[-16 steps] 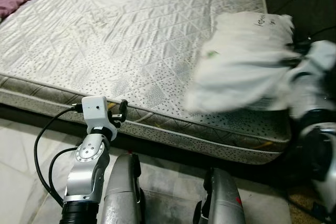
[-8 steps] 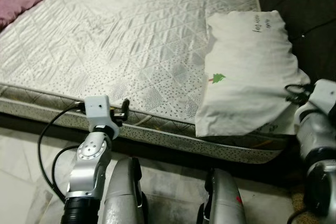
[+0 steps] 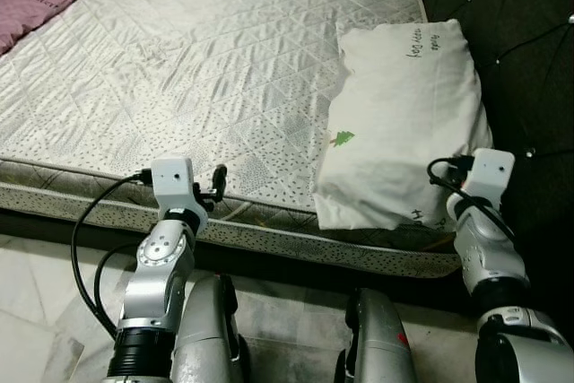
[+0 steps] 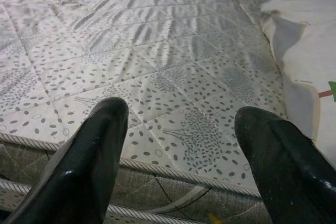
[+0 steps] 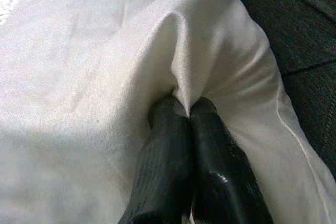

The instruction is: Clean up the room

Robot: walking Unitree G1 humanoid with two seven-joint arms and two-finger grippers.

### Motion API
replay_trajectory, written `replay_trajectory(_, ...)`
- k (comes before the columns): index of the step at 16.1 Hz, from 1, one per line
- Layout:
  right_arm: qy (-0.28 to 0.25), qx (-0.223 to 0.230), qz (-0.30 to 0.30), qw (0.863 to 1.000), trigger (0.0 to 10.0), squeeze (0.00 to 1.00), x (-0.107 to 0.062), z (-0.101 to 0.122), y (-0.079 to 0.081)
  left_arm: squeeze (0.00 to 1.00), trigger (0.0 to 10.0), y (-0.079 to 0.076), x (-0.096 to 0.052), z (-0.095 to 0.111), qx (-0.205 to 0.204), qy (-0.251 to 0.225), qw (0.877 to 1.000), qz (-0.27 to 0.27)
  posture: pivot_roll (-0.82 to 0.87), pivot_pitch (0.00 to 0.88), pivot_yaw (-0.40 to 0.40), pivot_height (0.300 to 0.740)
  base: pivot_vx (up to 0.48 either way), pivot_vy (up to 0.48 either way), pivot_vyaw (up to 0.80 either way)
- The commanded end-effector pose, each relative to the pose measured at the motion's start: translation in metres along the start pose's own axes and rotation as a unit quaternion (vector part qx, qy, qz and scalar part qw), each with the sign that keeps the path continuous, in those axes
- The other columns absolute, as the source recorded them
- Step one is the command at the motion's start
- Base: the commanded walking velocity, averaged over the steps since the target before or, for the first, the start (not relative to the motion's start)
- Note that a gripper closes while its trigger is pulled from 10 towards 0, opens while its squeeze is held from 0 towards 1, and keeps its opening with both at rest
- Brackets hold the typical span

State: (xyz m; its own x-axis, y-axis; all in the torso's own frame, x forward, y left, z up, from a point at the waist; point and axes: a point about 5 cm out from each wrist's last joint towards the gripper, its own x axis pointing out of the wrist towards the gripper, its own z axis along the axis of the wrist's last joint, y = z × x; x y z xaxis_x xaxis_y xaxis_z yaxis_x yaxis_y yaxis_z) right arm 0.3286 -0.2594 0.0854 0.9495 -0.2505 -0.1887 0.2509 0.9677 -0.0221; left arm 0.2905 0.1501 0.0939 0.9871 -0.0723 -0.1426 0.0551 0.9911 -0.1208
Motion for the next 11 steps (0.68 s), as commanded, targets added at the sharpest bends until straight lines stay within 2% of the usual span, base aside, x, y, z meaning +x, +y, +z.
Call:
replay_trajectory(1,-0.012,-0.008,0.017,1.0,0.0,0.0,0.009,0.017,0.005,0.0,10.0,0.0,0.002,0.002,0.003,-0.004,1.0,0.001,0.04,0.022,-0.007,0.592,0.0,0.0,0.0)
replay_trajectory(3,-0.033,-0.009,-0.025,0.999,0.0,0.0,0.024,0.053,-0.02,0.0,10.0,0.0,0.004,0.003,0.003,-0.006,1.0,0.001,0.04,0.018,-0.005,0.592,0.0,0.0,0.0)
replay_trajectory(6,-0.067,0.005,-0.108,0.992,0.0,0.0,0.027,0.099,-0.069,0.0,10.0,0.002,0.004,0.003,0.003,-0.007,1.0,0.004,0.05,0.017,-0.005,0.592,0.0,0.0,0.0)
replay_trajectory(7,-0.073,0.007,-0.128,0.989,0.0,0.0,0.025,0.107,-0.082,0.0,10.0,0.002,0.003,0.003,0.003,-0.008,1.0,0.005,0.05,0.017,-0.008,0.592,0.0,0.0,0.0)
replay_trajectory(8,-0.082,0.005,-0.159,0.984,0.0,0.0,0.02,0.118,-0.102,0.0,10.0,0.003,0.003,0.003,0.003,-0.009,1.0,0.007,0.05,0.017,-0.011,0.592,0.0,0.0,0.0)
replay_trajectory(9,-0.084,0.001,-0.172,0.981,0.0,0.0,0.018,0.121,-0.111,0.0,10.0,0.003,0.003,0.003,0.002,-0.009,1.0,0.008,0.05,0.017,-0.012,0.592,0.0,0.0,0.0)
replay_trajectory(10,-0.084,0.0,-0.176,0.981,0.0,0.0,0.017,0.121,-0.113,0.0,10.0,0.003,0.003,0.003,0.002,-0.009,1.0,0.009,0.05,0.017,-0.012,0.592,0.0,0.0,0.0)
replay_trajectory(11,-0.069,-0.015,-0.192,0.979,0.0,0.0,0.011,0.113,-0.127,0.0,10.0,0.004,0.003,0.003,0.002,-0.008,1.0,0.01,0.05,0.022,-0.009,0.592,0.0,0.0,0.0)
